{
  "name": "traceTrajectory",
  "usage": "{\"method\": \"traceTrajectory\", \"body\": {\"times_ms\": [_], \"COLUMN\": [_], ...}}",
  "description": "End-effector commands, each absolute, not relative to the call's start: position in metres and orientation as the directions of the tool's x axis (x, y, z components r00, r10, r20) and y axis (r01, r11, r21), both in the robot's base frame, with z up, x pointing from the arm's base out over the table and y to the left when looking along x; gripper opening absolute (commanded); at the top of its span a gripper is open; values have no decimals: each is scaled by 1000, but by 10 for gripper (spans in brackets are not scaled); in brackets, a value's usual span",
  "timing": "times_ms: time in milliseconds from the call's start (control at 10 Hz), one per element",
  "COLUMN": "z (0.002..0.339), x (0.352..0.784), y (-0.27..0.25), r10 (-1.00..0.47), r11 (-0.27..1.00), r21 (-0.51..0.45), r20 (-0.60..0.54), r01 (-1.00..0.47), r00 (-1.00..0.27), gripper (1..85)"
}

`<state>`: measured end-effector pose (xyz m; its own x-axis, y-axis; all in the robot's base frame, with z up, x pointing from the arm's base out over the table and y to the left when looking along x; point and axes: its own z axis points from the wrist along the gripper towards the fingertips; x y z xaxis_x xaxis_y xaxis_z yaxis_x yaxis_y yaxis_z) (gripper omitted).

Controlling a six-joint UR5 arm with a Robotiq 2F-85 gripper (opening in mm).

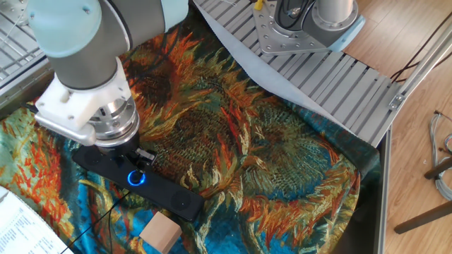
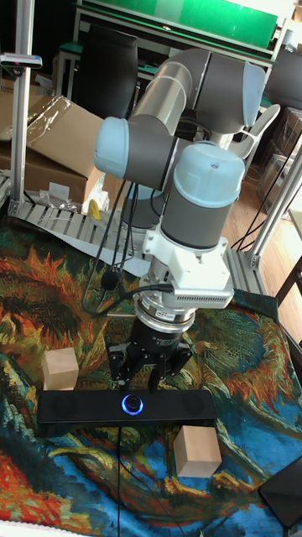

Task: Turn the knob to increase the volume of the speaker

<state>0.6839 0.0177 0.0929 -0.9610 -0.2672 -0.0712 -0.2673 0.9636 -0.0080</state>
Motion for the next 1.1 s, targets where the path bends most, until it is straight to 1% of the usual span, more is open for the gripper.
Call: {"method": "traceTrajectory", "body": {"times_ms": [0, 400, 800, 1000], "z": [85, 78, 72, 69], "x": [690, 695, 690, 689], "y": [21, 23, 21, 18], "r10": [-275, -278, -300, -310], "r11": [961, 960, 953, 950], "r21": [2, -4, 12, 5], "r20": [-89, -97, -86, -76], "r01": [-276, -279, -302, -311], "r00": [-957, -956, -950, -948], "gripper": [473, 470, 430, 427]}}
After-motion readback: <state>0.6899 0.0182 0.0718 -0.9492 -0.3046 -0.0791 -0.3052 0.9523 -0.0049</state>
